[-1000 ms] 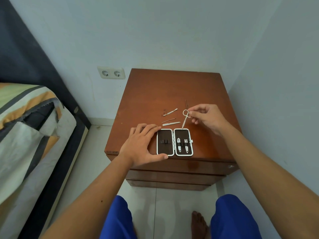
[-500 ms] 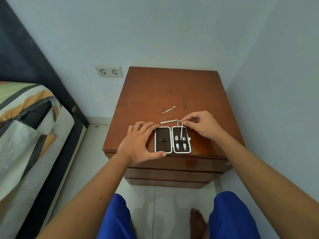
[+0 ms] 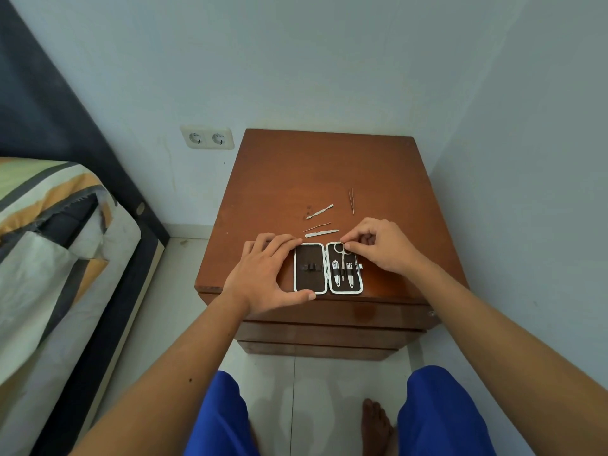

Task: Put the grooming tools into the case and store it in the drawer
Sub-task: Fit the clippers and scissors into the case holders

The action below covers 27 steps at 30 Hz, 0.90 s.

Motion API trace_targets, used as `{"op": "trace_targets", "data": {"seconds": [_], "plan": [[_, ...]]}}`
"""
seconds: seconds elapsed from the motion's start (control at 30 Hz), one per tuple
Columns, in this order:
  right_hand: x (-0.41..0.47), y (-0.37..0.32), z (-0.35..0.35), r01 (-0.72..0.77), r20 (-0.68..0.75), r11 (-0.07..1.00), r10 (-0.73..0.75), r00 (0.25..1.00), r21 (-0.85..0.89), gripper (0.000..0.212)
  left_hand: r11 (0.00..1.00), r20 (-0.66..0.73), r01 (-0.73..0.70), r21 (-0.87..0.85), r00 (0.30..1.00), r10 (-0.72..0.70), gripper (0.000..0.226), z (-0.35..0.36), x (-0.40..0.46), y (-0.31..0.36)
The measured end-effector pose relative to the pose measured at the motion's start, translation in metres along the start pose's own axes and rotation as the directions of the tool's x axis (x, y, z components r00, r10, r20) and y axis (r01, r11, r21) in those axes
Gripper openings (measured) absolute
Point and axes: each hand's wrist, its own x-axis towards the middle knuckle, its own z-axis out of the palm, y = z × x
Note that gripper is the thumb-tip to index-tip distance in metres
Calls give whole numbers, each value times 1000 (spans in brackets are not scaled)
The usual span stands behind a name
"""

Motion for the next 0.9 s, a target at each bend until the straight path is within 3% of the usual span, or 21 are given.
{"op": "trace_targets", "data": {"seconds": [0.17, 0.3, 0.4, 0.9], "plan": [[-19, -3, 6, 75, -28, 997, -74, 997, 31, 32, 1000, -6, -4, -3, 1000, 4, 108, 0, 0, 0], [-30, -4, 6, 86, 86, 995, -83, 993, -39, 67, 1000, -5, -2, 7, 1000, 2, 108, 0, 0, 0], [-32, -3, 5, 113, 141, 988, -97, 985, -106, 77, 1000, -8, -4, 5, 1000, 4, 108, -1, 0, 1], [-41, -4, 5, 151, 176, 976, -123, 977, -155, 73, 1000, -5, -1, 0, 1000, 1, 107, -1, -1, 1]]}}
